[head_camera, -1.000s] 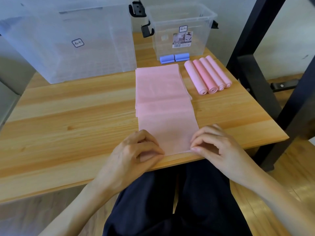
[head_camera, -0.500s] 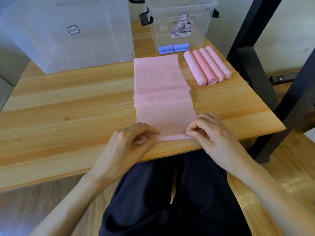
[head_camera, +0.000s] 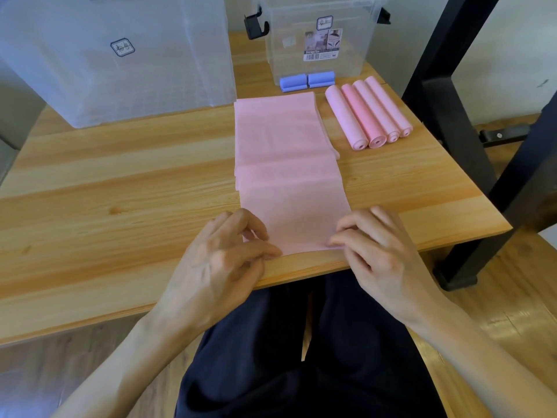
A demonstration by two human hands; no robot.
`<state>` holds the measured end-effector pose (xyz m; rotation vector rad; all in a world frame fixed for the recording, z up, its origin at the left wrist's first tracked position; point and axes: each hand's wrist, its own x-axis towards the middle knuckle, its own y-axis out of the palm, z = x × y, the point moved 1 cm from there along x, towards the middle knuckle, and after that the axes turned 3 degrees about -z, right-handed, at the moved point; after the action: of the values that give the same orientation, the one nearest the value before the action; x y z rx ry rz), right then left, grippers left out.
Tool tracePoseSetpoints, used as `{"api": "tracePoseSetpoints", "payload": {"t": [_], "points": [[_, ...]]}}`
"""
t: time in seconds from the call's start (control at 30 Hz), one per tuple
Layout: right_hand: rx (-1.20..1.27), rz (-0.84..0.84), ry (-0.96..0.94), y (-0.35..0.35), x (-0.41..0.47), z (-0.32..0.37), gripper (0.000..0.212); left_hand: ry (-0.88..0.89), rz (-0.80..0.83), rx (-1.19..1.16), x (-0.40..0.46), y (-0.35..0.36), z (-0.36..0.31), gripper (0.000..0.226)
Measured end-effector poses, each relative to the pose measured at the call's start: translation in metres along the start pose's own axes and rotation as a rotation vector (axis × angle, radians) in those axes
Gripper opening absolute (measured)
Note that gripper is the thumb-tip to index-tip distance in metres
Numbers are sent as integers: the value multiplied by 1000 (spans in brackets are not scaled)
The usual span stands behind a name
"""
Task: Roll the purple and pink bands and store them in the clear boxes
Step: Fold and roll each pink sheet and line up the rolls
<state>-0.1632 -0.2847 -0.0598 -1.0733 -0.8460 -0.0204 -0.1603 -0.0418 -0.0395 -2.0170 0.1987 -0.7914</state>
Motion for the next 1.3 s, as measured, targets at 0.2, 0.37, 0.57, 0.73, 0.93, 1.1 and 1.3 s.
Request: {"api": "tracePoseSetpoints", "payload": {"t": [0.2,0.37,0.57,0.73,0.93,1.1,1.3], "points": [[305,103,194,-4,-1,-7,21,-5,-19,-7,-1,1,2,18],[307,208,277,-4,12,-6,26,-186,97,-168,5,-6,3,11],[302,452,417,-19,31,-4,18,-327,228,-254,16,-17,2,7],[294,321,445,-14,28,-4,18,-304,205,-178,17,-14,0,7],[181,122,144,-5,18,-5,10,-42,82,-32,8,-7,3,13],[148,112,-11,-2,4,-12,21,8,32,10,-3,0,4,23],[246,115,120,-1,11,-13,23,-234,80,-202,4,-4,4,16]]}}
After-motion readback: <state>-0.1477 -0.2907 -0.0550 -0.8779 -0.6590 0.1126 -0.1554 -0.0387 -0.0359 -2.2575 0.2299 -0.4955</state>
